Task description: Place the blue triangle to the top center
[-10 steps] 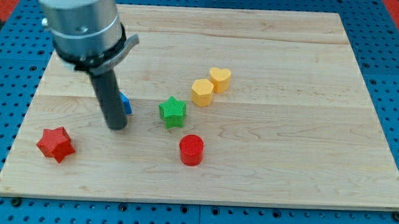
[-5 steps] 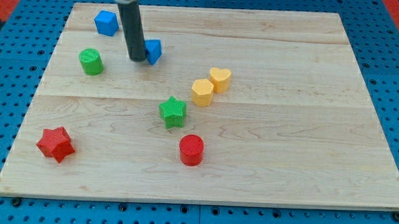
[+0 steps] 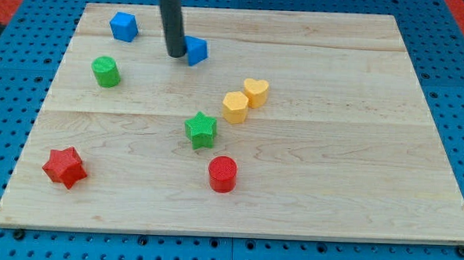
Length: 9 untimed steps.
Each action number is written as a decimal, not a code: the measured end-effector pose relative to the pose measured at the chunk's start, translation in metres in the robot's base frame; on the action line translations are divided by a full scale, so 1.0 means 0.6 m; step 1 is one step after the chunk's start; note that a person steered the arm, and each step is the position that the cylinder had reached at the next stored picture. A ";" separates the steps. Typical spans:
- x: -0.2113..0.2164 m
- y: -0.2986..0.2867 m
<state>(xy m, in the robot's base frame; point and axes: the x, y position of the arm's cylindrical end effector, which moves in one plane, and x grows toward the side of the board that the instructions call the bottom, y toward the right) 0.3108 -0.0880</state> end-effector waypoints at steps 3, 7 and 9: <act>-0.036 0.113; -0.068 0.213; -0.035 0.213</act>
